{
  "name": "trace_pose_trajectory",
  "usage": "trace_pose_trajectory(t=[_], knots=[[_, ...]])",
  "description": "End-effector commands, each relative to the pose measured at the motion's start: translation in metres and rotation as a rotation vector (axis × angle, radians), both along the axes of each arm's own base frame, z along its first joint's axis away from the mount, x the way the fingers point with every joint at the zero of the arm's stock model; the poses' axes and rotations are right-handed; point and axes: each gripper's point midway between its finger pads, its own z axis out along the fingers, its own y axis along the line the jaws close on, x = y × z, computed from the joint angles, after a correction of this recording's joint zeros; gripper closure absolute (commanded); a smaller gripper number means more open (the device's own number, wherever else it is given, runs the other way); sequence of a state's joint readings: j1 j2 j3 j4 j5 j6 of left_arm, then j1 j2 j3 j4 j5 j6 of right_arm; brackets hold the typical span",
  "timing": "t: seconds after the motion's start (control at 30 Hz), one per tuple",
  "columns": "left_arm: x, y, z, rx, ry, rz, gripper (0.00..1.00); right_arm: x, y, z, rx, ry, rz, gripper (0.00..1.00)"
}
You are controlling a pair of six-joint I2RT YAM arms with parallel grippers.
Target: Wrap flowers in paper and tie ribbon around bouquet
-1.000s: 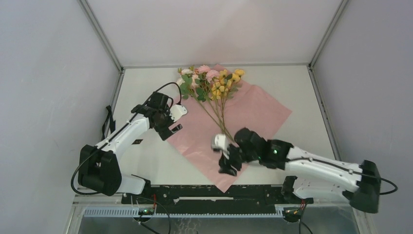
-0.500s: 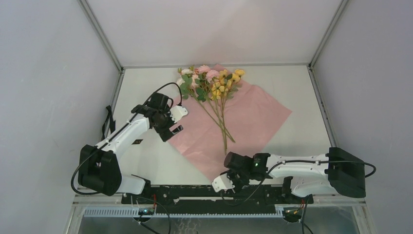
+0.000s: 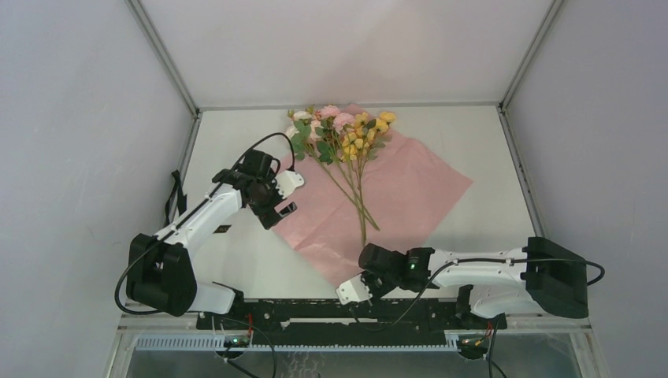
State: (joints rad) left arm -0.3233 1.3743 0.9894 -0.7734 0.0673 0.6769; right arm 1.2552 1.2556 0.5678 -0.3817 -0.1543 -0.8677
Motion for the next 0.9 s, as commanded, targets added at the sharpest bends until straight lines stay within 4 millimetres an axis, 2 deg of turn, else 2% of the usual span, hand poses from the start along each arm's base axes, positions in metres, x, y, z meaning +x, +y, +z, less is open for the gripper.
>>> trace_pose_trajectory(t=[0.0,0.13,0.23,0.33,0.43,0.53,0.7,0.8,0.87], knots=[[-0.010,-0.013,0.003,-0.071,0.031,-0.024,0.00,0.013,0.015,0.023,0.117,-0.028,-0.039,1.00],[-0.025,-0.037,0.019,-0.200,0.051,-0.114,0.00,0.012,0.029,0.053,0.284,0.095,-0.089,1.00],[-0.046,-0.075,0.031,-0.380,0.106,-0.232,0.01,0.018,0.040,0.070,0.387,0.191,-0.142,1.00],[-0.067,-0.117,0.048,-0.597,0.151,-0.344,0.03,0.031,0.042,0.079,0.413,0.267,-0.236,1.00],[-0.087,-0.144,0.064,-0.771,0.147,-0.481,0.02,0.047,0.037,0.087,0.450,0.346,-0.338,1.00],[-0.093,-0.155,0.058,-0.765,0.137,-0.540,0.00,0.067,0.034,0.095,0.506,0.419,-0.465,1.00],[-0.100,-0.174,0.028,-0.735,0.203,-0.562,0.00,0.078,0.027,0.088,0.497,0.470,-0.573,1.00],[-0.118,-0.182,0.009,-0.667,0.238,-0.634,0.00,0.083,0.020,0.086,0.486,0.475,-0.640,1.00],[-0.129,-0.184,0.002,-0.594,0.199,-0.720,0.00,0.093,0.014,0.092,0.516,0.496,-0.746,1.00]])
